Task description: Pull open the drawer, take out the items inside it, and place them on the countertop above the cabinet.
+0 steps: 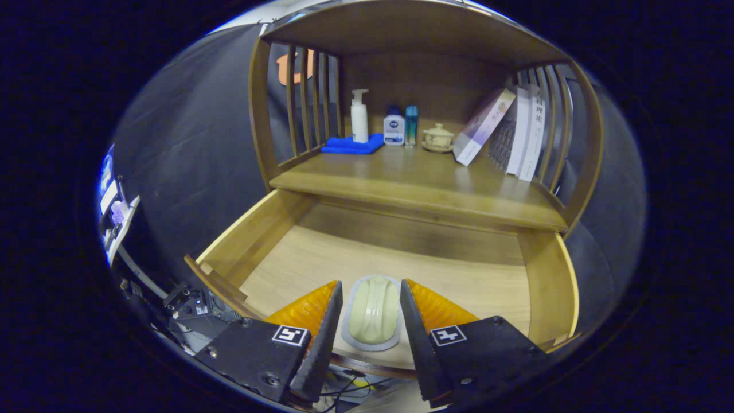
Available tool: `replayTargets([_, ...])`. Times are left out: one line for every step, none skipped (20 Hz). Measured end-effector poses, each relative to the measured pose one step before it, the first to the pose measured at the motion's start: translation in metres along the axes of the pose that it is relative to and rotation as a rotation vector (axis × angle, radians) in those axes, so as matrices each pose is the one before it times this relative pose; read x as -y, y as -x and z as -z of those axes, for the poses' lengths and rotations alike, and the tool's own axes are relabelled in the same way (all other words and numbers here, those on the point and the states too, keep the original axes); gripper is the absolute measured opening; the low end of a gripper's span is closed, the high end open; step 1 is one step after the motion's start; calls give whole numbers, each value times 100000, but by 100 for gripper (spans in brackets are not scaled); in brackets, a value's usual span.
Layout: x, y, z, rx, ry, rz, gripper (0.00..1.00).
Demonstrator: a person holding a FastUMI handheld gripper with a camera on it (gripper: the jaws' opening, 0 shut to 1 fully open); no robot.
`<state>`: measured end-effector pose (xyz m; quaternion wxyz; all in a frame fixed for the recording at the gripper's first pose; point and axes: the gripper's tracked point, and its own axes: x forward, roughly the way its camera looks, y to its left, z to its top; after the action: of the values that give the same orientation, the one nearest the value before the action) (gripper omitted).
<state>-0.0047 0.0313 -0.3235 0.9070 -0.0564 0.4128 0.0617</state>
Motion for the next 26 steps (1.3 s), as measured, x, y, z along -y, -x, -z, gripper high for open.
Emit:
replayTargets([307,-522,386,-2700,60,436,64])
replayTargets([157,-533,262,-3022,74,331,64])
replayTargets([82,-599,250,-2548,-891,320,64])
replayTargets([-179,-471,169,-2574,-137,-1269,64])
replayTargets([-94,-429,326,-2366,-642,-484,64])
replayTargets([-153,-438,80,-1538,-238,-1119,64])
replayTargets([-142,-427,136,-1369,-676,-598,64])
replayTargets([92,-374,76,-764,-771,271,64])
replayTargets([89,-480,116,-1011,-736,344,64])
replayTargets([116,-316,194,-1316,-556,452,64])
replayTargets([221,-332,145,-812,-748,1016,60])
replayTargets([271,-133,66,-1004,-34,1129,57])
replayTargets([30,-228,154,-717,-238,278,57])
replayTargets([7,-146,69,-829,-443,14,55])
replayTargets([-45,-202,-2,-625,-648,-469,54])
replayTargets([-58,-245,230,-1089,-1125,-281,53])
replayTargets([-53,-291,162,-1207,-797,164,52])
replayTargets([-16,-319,83,-715,84,-100,45])
replayTargets([13,-70,27,-241,573,727,38])
replayTargets([-78,-280,130,-331,771,-87,35])
replayTargets([20,-75,22,321,578,939,32])
replayTargets([-15,-248,-120,469,732,259,30])
replayTargets([53,65,-97,321,-7,126,27])
replayTargets([87,-81,51,-47,-1339,-327,26])
replayTargets([91,-24,-74,9,-2467,-837,24])
replayTargets([-26,110,-49,63,-2739,-936,22])
